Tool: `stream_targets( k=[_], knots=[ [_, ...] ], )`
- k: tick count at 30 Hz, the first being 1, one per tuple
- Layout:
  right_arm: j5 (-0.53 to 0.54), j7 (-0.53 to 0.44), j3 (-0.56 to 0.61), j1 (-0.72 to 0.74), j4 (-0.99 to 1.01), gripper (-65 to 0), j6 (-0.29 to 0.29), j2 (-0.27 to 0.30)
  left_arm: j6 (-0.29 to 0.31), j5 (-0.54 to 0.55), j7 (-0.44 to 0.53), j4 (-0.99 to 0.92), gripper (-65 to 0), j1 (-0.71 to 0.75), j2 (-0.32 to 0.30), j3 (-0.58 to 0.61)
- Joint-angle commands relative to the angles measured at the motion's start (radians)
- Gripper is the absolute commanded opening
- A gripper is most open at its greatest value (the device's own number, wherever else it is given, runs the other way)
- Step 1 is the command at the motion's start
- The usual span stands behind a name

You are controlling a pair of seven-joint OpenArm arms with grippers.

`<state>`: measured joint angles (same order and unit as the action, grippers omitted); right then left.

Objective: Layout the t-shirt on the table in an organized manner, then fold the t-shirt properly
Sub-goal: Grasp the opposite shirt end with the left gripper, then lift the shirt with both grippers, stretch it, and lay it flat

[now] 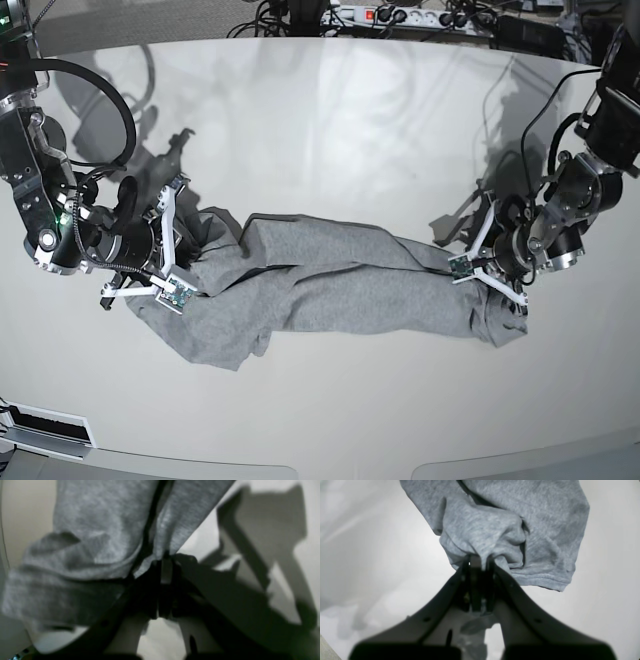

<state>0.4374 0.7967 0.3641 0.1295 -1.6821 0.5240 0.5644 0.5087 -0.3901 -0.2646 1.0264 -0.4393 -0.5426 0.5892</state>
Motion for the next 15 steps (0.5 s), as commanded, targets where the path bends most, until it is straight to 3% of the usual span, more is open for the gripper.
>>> stream_targets(
  k=[1,4,10,15],
  knots=[
    [0.007,-0.018,-0.011,0.017,-0.015,-65.0,-0.004,0.012,-0.02,-0.001,-0.024,0.047,-65.0,-0.024,-0.019,-0.006],
    [0.007,-0.018,-0.011,0.018,-0.015,-65.0,-0.003,0.012,-0.081,0.019,-0.115,0.157,-65.0,-0.023,-0.042,-0.006],
    [-0.038,-0.019,-0.012,0.018,-0.015,-65.0,-0.004,0.013,-0.14,0.164,-0.209,0.383,-65.0,-0.024,-0.125,-0.011],
    [-0.072,-0.04,-0.025,0.026,-0.015,-65.0,-0.003,0.016,-0.144,0.194,-0.256,0.496,-65.0,-0.024,-0.197,-0.037]
  ],
)
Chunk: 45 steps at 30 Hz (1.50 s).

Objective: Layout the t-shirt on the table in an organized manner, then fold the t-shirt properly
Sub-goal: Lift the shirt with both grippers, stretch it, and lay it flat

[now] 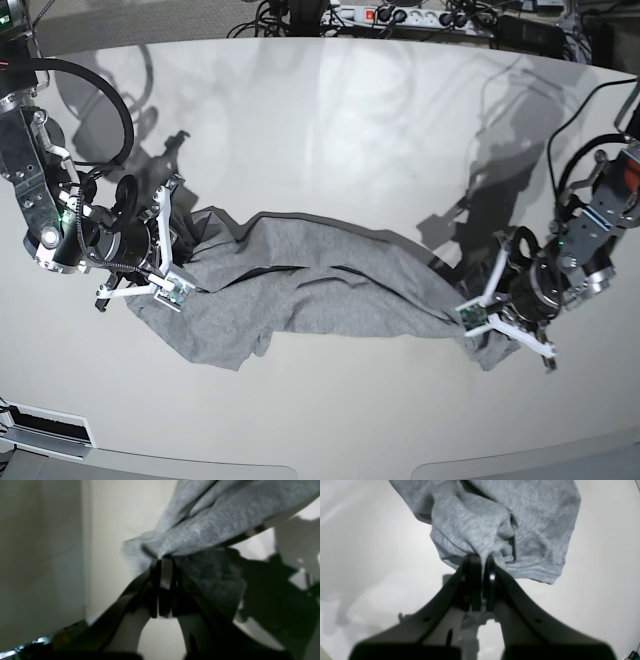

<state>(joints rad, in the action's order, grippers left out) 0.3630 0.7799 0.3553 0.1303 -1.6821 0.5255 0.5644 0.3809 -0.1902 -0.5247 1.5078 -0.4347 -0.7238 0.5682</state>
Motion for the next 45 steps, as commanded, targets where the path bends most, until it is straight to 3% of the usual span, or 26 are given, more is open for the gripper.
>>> stream_targets(
  k=[1,5,9,15,18,20,23,25,27,33,36,40,45],
  knots=[
    [0.002,-0.045,-0.031,0.025,-0.015,-65.0,-0.003,0.016,-0.016,-0.006,0.004,0.03,-65.0,-0.028,-0.031,-0.026],
    [0.003,-0.097,-0.15,0.025,-0.016,-65.0,0.005,0.014,-0.016,-0.002,0.004,0.066,-65.0,-0.029,-0.093,-0.072],
    [0.03,-0.095,-0.314,0.026,-0.022,-65.0,-0.011,0.015,-0.016,0.085,0.028,0.066,-65.0,-0.028,-0.142,-0.13],
    [0.194,-0.038,-0.509,0.031,-0.059,-65.0,0.105,0.015,0.002,0.216,0.079,0.082,-65.0,-0.029,-0.163,-0.241],
    [0.238,0.064,-0.521,0.03,-0.059,-65.0,0.173,0.015,0.085,0.316,0.057,0.083,-65.0,-0.028,-0.163,-0.285],
    [0.273,0.132,-0.519,0.023,-0.059,-65.0,0.173,0.016,0.156,0.397,0.024,0.083,-65.0,-0.024,-0.163,-0.291],
    [0.317,0.166,-0.519,-0.004,-0.059,-65.0,0.173,0.021,0.306,0.489,-0.015,0.083,-65.0,0.0,-0.163,-0.291],
    [0.319,0.207,-0.519,-0.016,-0.059,-65.0,0.173,0.021,0.317,0.518,-0.047,0.083,-65.0,0.024,-0.163,-0.291],
    [0.354,0.269,-0.519,-0.021,-0.059,-65.0,0.173,0.025,0.317,0.562,-0.092,0.083,-65.0,0.045,-0.163,-0.291],
    [0.699,0.61,-0.519,-0.022,-0.059,-65.0,0.173,0.08,0.317,0.768,-0.256,0.083,-65.0,0.095,-0.163,-0.291],
    [0.832,0.616,-0.519,-0.022,-0.059,-65.0,0.173,0.106,0.317,0.863,-0.312,0.083,-65.0,0.129,-0.163,-0.291],
    [0.918,0.616,-0.519,-0.028,-0.059,-65.0,0.173,0.137,0.317,0.968,-0.41,0.09,-65.0,0.139,-0.163,-0.291],
    [0.95,0.616,-0.519,-0.089,-0.059,-65.0,0.173,0.151,0.317,1.165,-0.712,0.141,-65.0,0.139,-0.163,-0.291]
  ],
)
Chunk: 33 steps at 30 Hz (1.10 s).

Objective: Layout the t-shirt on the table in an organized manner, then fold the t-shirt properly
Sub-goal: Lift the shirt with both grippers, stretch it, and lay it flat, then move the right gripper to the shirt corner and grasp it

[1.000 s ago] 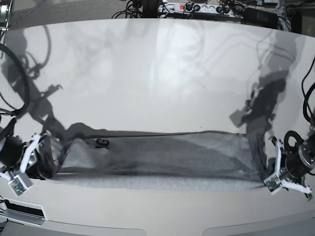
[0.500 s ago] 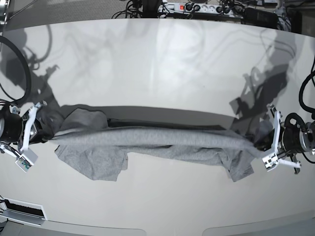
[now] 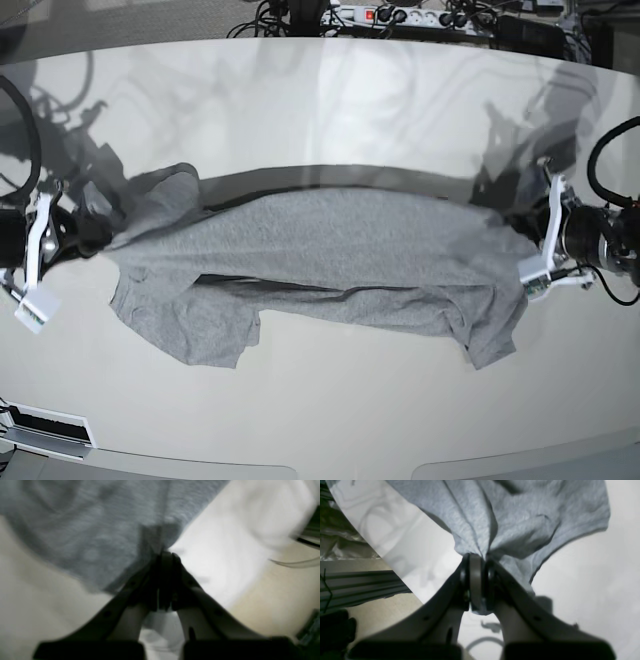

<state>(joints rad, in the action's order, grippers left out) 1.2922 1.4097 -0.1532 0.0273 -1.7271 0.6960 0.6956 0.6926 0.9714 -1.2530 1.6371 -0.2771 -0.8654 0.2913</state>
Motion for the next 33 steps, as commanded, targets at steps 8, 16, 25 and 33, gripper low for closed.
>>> stream_targets(
  k=[8,16,25,33],
  knots=[
    [0.021,-0.013,-0.01,-0.084,-0.014,-65.0,0.002,0.033,0.006,0.367,-0.143,0.017,-65.0,-0.013,-0.022,-0.013],
    [0.019,-0.013,-0.01,-0.09,-0.014,-65.0,0.002,0.111,0.006,0.362,-0.143,0.016,-65.0,0.04,-0.106,-0.013],
    [-0.364,-0.364,-0.01,-0.09,-0.011,-46.3,0.002,0.063,0.006,-0.053,0.004,0.012,-65.0,0.041,-0.107,-0.013],
    [-0.423,-0.43,-0.01,-0.091,-0.011,-42.5,0.002,0.064,-0.061,-0.151,0.131,0.004,-60.6,0.042,-0.107,-0.013]
  ],
)
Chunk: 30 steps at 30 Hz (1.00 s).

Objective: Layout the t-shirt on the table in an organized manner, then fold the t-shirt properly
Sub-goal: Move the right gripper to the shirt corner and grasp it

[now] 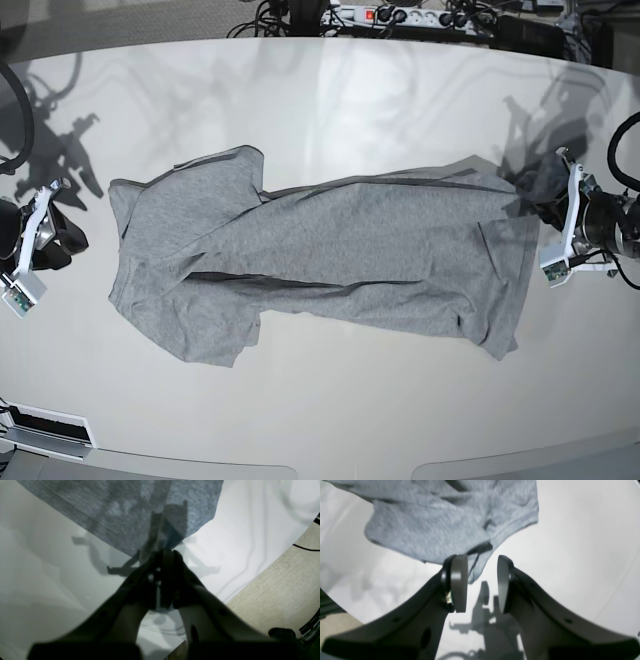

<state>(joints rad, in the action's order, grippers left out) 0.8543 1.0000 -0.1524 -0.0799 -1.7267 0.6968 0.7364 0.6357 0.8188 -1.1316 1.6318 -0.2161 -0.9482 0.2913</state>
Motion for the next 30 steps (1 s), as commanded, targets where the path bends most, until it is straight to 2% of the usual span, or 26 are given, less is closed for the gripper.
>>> stream_targets(
  k=[1,4,6,9,11,13,18,21,24,27,30],
  knots=[
    [0.047,0.009,-0.011,0.016,-0.011,-42.5,0.001,0.023,-0.004,0.001,0.01,0.009,-60.6,-0.019,-0.024,-0.013],
    [0.254,0.097,-0.011,0.009,-0.011,-42.5,0.001,0.022,-0.004,0.002,0.01,0.009,-60.6,-0.019,-0.024,-0.013],
    [0.367,0.12,-0.008,-0.006,-0.011,-42.5,0.001,0.008,-0.004,0.002,0.01,0.009,-60.6,-0.019,-0.024,-0.013],
    [0.342,0.122,0.011,-0.018,-0.011,-40.7,0.001,-0.055,-0.005,0.002,0.01,0.009,-60.6,-0.019,-0.024,-0.013],
    [0.291,0.122,0.035,-0.024,-0.011,-31.2,0.001,-0.115,-0.005,0.002,0.01,0.009,-60.6,-0.019,-0.024,-0.013],
    [0.218,0.122,0.077,-0.026,-0.011,-22.1,0.001,-0.18,-0.005,0.002,0.01,0.009,-60.7,-0.019,-0.024,-0.013],
    [-0.001,0.09,0.23,-0.025,-0.011,-20.8,0.001,-0.293,-0.005,0.001,0.01,0.009,-60.6,-0.019,-0.024,-0.013],
    [-0.23,-0.034,0.326,-0.028,-0.011,-20.8,0.001,-0.32,-0.005,0.001,0.01,0.009,-60.6,-0.019,-0.024,-0.013],
    [-0.464,-0.227,0.43,-0.043,-0.011,-20.8,0.001,-0.321,-0.004,0.001,0.01,0.009,-60.7,-0.019,-0.024,-0.013],
    [-0.663,-0.326,0.517,-0.056,-0.011,-20.8,-0.11,-0.321,-0.005,0.002,0.01,0.009,-60.6,-0.019,-0.024,-0.013],
    [-0.727,-0.336,0.582,-0.055,-0.005,-20.9,-0.204,-0.321,-0.005,0.002,0.01,0.009,-60.7,-0.019,-0.024,-0.013]
  ],
)
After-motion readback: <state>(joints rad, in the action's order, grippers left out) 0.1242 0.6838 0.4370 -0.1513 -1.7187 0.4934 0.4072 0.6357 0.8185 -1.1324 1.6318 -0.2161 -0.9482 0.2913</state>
